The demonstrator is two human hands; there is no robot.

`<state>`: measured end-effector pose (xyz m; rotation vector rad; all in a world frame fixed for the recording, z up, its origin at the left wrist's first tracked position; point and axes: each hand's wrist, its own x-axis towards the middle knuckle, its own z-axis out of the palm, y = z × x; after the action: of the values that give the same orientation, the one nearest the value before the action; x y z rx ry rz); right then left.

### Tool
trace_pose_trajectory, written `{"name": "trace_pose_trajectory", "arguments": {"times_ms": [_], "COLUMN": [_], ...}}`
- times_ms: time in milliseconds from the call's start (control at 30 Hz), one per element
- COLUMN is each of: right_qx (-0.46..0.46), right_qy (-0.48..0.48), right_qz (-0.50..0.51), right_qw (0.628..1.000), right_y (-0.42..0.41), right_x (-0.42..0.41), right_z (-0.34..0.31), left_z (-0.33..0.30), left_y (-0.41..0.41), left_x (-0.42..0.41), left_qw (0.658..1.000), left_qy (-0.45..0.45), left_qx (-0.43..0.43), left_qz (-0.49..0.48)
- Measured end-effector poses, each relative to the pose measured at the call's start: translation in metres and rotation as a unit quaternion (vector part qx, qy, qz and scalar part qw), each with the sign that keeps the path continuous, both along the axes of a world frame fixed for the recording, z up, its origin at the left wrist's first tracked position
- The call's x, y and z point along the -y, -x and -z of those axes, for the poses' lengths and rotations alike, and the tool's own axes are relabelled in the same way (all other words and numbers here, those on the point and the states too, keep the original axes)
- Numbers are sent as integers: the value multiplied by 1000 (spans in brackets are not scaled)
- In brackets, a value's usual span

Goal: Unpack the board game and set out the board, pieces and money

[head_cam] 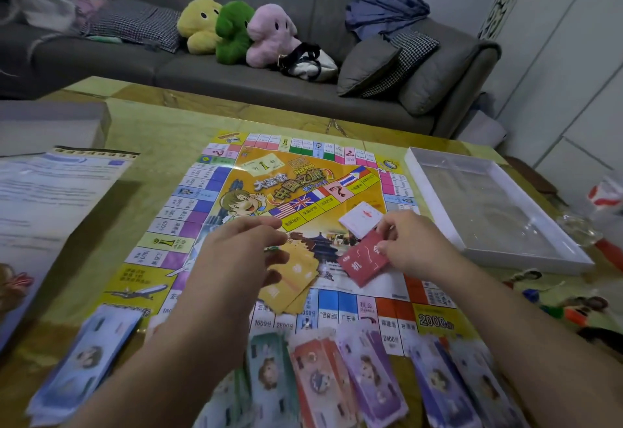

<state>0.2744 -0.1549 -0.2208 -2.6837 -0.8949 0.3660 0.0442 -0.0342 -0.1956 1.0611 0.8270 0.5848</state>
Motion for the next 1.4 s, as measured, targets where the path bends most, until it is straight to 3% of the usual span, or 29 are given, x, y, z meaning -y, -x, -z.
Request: {"name": "trace_pose_trajectory", "arguments": {"times_ms": [233,333,400,467,567,733,1400], "right_qx": [196,254,213,111,0,22,-72], "right_qy": [104,74,-2,-54,-18,77,74], "right_qz": [-12,-10,-26,-60,-123,-164,-104], "right_qw": [975,964,977,991,992,983,989], "right_y": [35,49,59,70,86,104,106], "right_x": [1,3,-3,-18,-41,-59,-74], "right_z": [13,6,0,-3,0,16,7], "left_z": [-5,-8,-11,-13,-15,-18,-16], "left_y": [-2,1,4,7,11,17,16], "left_x": [-2,-8,-16,-23,-28,-30,-30], "left_qw": [1000,999,999,998,998,998,999], "left_qy": [-13,-11,-11,-7,2,-3,-17], "left_qx": [-20,-28,-29,-28,-27,-25,-44], "left_qz": [-3,-18,-36,-52,-62,-59,-24]}}
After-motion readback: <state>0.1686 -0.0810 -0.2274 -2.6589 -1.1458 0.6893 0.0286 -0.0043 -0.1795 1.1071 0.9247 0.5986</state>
